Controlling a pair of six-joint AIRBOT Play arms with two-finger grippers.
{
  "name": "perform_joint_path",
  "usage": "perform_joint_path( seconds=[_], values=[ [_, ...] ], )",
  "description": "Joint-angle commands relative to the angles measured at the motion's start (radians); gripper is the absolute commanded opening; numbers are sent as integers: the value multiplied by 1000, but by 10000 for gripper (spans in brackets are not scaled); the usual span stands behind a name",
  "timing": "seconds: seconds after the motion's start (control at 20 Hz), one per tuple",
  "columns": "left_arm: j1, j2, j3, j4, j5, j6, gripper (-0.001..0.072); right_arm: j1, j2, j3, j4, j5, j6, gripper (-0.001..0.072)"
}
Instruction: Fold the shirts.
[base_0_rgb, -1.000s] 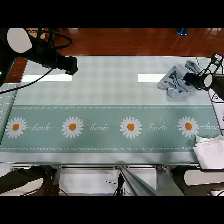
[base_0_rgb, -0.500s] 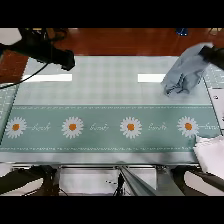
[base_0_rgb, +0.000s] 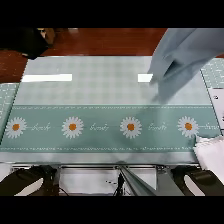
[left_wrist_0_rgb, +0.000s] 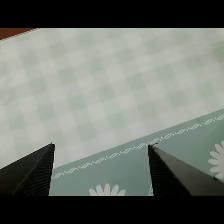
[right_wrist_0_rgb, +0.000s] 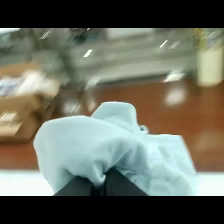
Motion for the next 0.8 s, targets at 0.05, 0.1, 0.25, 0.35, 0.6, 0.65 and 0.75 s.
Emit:
perform_joint_path(
  seconds=[0.05,0.1,0.25,0.35,0.6,0.65,0.75],
  values=[
    [0,41,0,1,-116,-21,720,269,-66,-63,166,275,-60,22],
    [0,41,-11,1,-115,-21,720,345,-113,-100,158,258,-60,22],
    [0,40,-76,1,-114,-21,718,546,-304,-204,135,119,-60,25],
    [0,40,-140,1,-113,-20,718,607,-431,-206,138,29,-58,228],
    [0,40,-380,-103,-57,-19,718,518,-423,-52,-56,132,-45,498],
    [0,40,-444,-154,-25,-19,718,472,-391,-13,-161,210,-33,498],
    [0,40,-574,-230,43,12,718,352,-317,26,-379,370,-37,494]
  ],
)
